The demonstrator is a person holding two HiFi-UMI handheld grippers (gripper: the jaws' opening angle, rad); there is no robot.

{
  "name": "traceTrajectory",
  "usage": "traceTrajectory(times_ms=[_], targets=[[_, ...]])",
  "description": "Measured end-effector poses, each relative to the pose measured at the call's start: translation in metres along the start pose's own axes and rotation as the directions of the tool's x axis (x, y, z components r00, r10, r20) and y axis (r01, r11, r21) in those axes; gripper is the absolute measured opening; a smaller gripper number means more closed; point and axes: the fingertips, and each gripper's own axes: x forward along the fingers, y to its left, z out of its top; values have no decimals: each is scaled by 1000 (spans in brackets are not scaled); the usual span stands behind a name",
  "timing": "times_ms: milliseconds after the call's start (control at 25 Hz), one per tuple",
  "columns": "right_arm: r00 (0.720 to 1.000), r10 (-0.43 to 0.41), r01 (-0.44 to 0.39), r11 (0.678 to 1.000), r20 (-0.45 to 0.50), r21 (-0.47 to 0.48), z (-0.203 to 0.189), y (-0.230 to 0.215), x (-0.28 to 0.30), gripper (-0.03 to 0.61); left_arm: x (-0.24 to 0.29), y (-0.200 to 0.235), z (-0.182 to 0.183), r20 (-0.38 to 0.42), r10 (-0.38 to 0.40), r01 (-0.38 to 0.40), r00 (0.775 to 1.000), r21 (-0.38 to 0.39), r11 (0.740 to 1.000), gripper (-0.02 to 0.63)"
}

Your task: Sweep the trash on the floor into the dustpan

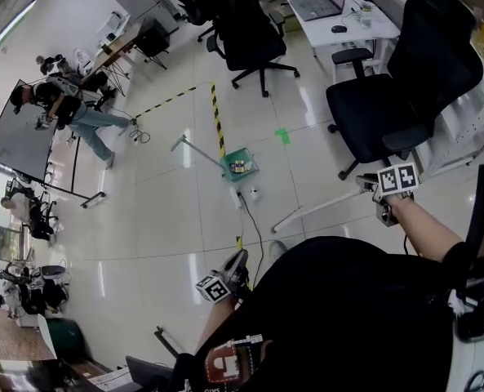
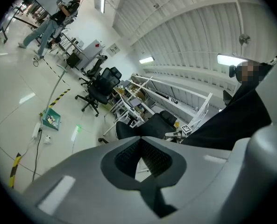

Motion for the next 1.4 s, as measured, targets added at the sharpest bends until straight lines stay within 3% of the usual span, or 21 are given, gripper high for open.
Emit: traceTrajectory(times_ms=[200,440,560,760,880,1000,1080,1160,1280,1400], targets=[[1000,-17,17,1000,17,4,25,18,21,138,5,32,14,9,-46,47,999,-28,999,-2],[999,-48,48,998,13,-36,67,58,100,132,12,119,60,20,-57,58,998,-84,995,-2],[998,-61,61,997,-3,-54,82,102,147,132,0,171,96,-2,-95,94,995,-76,993,-2],[995,-70,62,992,-70,-112,119,180,216,130,-21,212,161,-31,-164,162,986,-71,984,-2],[992,-52,35,989,-113,-147,136,217,266,130,-37,242,187,-18,-139,138,990,-70,988,-2],[985,-23,-15,976,-170,-217,150,249,312,130,-59,264,194,44,-95,99,994,-91,991,-2],[976,0,-64,955,-218,-289,158,271,340,130,-74,270,193,82,-53,62,995,-115,991,-2],[962,23,-130,914,-270,-384,167,297,369,130,-88,273,190,111,5,12,994,-152,988,-2],[933,50,-245,815,-357,-525,181,330,411,130,-99,277,181,133,78,-54,988,-178,983,-2],[896,76,-357,708,-437,-609,192,349,446,130,-102,273,181,158,161,-130,974,-188,973,-2]])
